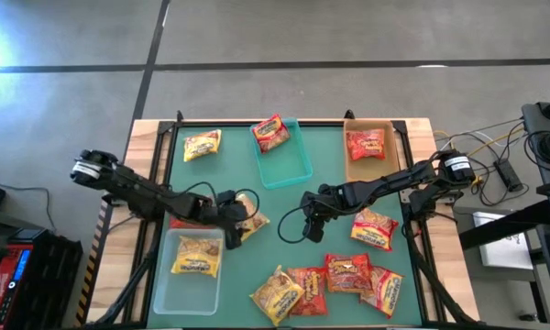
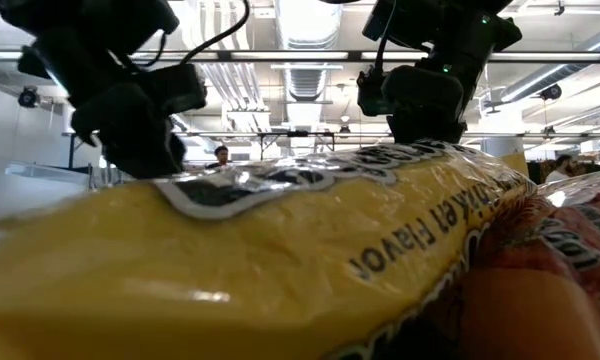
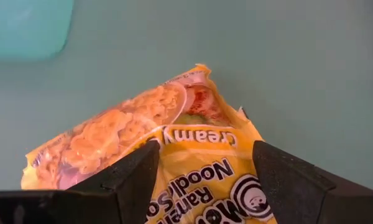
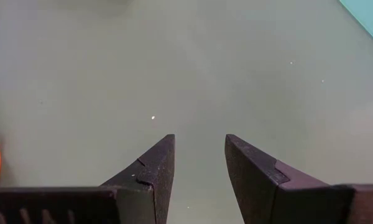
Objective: Sort Maruchan noodles
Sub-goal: Put the middle left yellow noodle pack into the transparent bin
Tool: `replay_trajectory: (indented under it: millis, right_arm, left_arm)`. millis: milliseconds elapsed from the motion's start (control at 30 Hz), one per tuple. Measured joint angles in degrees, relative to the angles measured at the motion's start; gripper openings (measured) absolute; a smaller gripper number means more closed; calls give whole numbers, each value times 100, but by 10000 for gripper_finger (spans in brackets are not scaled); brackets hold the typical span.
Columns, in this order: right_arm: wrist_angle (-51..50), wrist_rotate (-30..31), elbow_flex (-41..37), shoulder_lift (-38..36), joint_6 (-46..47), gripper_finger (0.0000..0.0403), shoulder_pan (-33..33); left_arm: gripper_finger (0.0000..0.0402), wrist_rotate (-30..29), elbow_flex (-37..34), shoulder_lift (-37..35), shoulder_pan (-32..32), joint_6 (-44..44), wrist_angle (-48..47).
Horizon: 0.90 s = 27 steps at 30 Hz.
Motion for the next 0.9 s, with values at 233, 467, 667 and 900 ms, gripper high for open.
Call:
replay_trajectory:
  millis: [233, 467, 667, 900]
  right_arm:
    - [0, 0, 0, -1, -1, 132, 1]
    - [8, -1, 0, -2, -1, 132, 1]
    - [39, -1, 0, -2, 0, 132, 1]
    - [104, -1, 0, -2, 0, 132, 1]
  left_arm:
    - [244, 757, -1, 177, 131, 1377, 1183]
    - [244, 711, -1, -558, 138, -556, -16]
    - [244, 219, -2, -1787, 256, -1652, -2113]
    - [244, 541, -646, -2575, 600, -2622, -2271]
